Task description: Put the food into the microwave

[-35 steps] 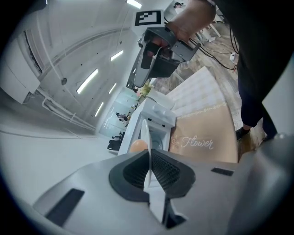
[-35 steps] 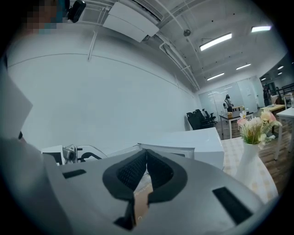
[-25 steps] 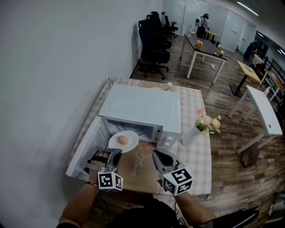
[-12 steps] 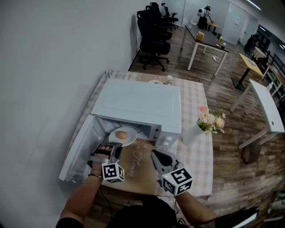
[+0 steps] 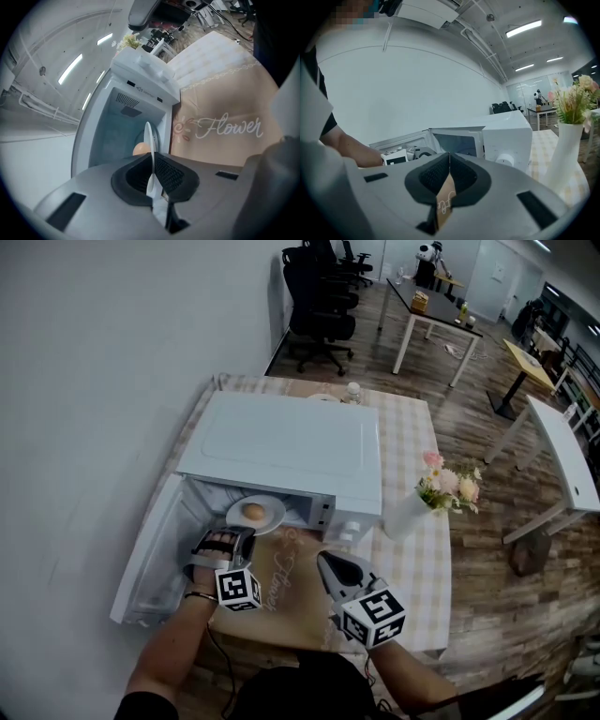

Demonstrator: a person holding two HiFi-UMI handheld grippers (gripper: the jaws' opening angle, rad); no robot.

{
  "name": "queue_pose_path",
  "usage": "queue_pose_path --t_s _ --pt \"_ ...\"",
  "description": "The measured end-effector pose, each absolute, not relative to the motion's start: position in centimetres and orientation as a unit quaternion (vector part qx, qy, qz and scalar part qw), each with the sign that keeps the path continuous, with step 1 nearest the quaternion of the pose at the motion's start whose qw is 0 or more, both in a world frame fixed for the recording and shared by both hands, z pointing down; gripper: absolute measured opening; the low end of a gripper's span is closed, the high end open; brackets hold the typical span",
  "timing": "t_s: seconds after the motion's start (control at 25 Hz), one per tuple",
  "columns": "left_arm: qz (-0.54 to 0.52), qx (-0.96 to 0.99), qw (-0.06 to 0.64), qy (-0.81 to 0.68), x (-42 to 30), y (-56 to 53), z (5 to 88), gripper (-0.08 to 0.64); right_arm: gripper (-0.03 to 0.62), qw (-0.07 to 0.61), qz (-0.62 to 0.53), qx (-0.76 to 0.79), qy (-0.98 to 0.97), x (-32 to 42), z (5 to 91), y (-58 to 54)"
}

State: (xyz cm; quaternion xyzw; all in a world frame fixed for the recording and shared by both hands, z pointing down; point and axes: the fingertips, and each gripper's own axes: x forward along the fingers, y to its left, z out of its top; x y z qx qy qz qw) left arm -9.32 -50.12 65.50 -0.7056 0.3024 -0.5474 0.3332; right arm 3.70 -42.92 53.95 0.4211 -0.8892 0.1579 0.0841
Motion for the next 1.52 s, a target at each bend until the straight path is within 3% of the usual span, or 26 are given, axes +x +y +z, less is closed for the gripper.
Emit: queue_pose_path --t_s 1.16,1.52 --pt "-0.56 -0.704 0.369 0.232 -7.4 -55.9 71.2 0.037 0.009 0.083 0.169 0.448 -0.874 7.1 58.0 -42.7" --pt "-0.586 -0.716 0.334 0.182 -8.0 -55.9 73.2 0.067 0.009 0.092 0.187 0.47 -0.858 8.9 58.0 -42.8"
